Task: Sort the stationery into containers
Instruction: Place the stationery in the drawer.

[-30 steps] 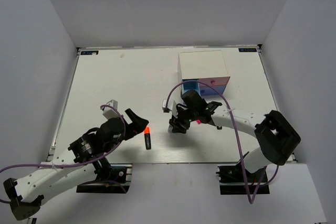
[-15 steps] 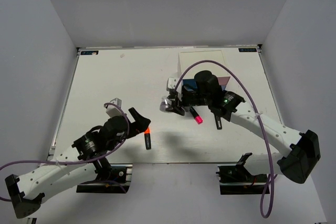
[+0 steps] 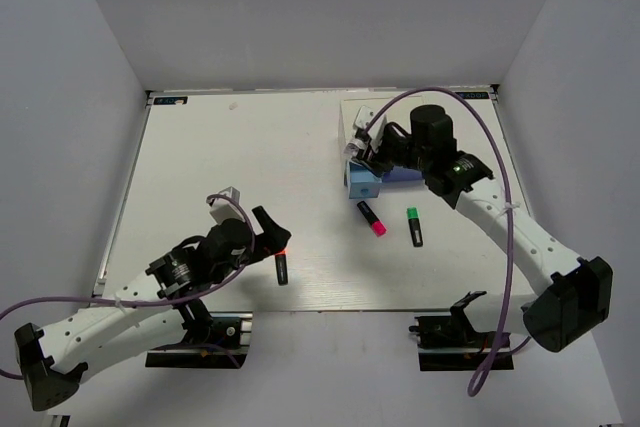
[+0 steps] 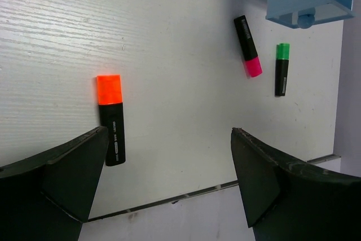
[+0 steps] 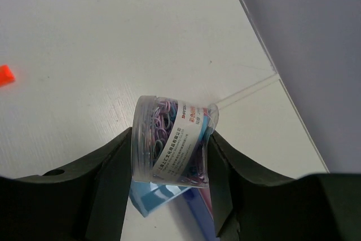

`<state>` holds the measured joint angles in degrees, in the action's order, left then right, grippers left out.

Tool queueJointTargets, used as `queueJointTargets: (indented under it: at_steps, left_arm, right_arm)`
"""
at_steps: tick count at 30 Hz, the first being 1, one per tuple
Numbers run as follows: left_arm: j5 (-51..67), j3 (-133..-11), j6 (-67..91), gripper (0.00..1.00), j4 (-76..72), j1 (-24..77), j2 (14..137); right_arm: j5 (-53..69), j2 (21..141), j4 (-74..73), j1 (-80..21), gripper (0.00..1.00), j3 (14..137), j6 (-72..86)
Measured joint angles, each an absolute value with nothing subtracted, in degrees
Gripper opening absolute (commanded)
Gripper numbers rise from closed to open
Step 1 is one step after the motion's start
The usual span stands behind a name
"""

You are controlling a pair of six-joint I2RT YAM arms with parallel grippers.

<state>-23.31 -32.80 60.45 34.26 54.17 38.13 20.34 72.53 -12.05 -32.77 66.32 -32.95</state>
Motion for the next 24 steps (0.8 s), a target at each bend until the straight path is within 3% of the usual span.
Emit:
queueJointTargets:
  at_steps: [5,16,24]
  left_arm:
    - [-23.31,-32.8,60.47,0.99,34.24,54.17,37.36]
    - [-23.29,-32.71,60.69,0.99,34.35,54.17,36.4]
    - [-23.07,-32.23,60.99,0.99,34.3,54.17,36.14]
  right_arm:
    - [25.56,74.19,-14.94,-29.1,0.13,67.51,-39.86]
    - [33.74,85.6,-26.61,-25.28,0.36,76.51,-51.77]
    - [35.83,88.66,-34.94,-22.83,0.62,79.29,-59.0]
